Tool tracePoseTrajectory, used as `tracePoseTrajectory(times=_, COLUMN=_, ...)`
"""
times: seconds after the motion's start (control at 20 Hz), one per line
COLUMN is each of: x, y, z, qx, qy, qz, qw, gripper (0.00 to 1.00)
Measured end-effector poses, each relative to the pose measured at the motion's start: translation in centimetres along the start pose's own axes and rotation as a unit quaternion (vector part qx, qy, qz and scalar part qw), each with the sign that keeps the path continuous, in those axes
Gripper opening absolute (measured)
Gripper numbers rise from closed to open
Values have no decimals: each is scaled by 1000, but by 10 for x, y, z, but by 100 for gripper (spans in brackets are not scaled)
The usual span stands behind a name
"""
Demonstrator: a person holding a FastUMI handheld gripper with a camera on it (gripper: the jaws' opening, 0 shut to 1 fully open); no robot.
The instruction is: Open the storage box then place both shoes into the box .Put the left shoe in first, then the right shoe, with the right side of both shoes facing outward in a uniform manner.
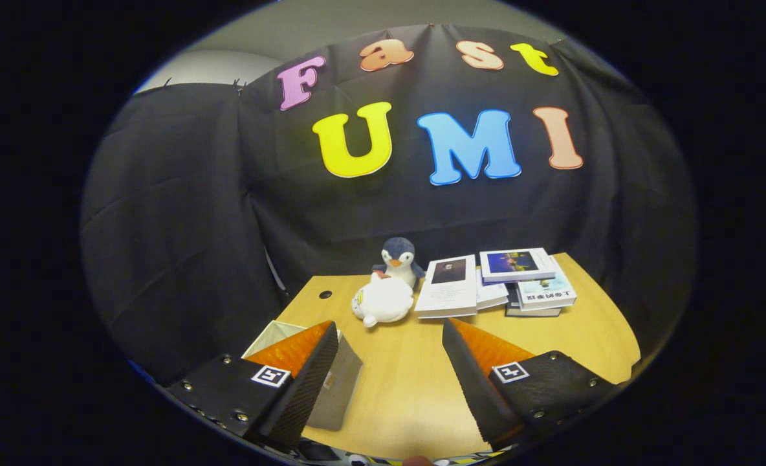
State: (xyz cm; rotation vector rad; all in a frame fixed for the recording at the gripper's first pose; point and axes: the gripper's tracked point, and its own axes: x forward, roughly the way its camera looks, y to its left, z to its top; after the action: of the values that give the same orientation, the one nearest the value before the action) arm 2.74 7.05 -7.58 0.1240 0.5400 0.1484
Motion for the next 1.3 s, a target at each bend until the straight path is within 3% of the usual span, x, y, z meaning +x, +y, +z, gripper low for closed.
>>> tracePoseTrajectory(times=0.65, x=-70, y=-119, z=75, qx=-50, qy=-146, qz=-81, qw=985, gripper=98)
tracePoseTrajectory(times=1.3, x=-62, y=-113, z=84, qx=-52, qy=-161, qz=-68, qw=983, gripper=98)
